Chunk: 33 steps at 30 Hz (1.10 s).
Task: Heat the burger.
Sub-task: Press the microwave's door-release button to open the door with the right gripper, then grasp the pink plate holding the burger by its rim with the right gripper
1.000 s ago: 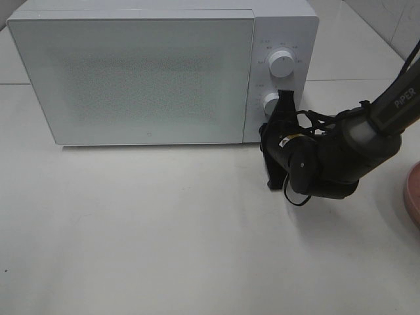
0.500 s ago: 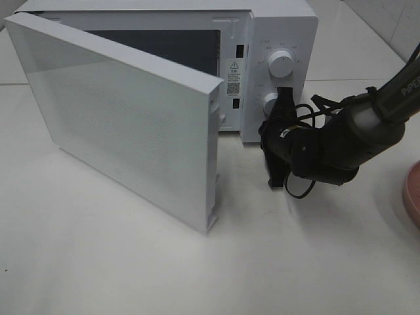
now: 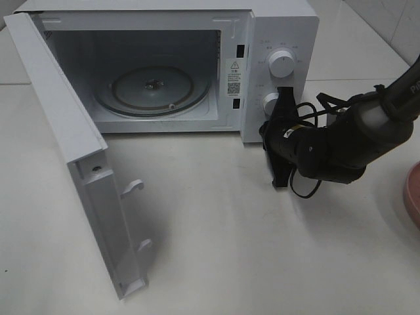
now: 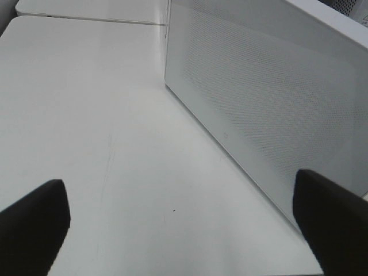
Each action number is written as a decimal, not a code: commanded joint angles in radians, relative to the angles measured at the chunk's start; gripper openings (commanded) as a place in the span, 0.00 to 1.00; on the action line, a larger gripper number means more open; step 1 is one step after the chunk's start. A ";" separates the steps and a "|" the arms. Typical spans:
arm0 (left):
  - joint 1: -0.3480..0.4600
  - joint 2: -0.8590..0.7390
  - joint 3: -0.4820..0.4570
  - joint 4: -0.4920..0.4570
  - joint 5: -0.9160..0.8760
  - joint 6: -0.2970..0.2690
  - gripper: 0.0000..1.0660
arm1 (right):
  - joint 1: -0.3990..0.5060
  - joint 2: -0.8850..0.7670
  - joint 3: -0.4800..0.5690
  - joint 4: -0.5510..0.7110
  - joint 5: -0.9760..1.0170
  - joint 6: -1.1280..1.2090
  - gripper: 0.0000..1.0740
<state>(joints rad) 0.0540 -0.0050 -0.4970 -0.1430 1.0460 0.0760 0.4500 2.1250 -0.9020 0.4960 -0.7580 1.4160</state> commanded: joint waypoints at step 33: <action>0.002 -0.020 0.003 -0.002 -0.010 0.000 0.92 | 0.020 -0.308 0.250 -0.152 0.134 -0.100 0.00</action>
<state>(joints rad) 0.0540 -0.0050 -0.4970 -0.1430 1.0460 0.0760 0.4700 1.8470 -0.6570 0.3850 -0.6820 1.3580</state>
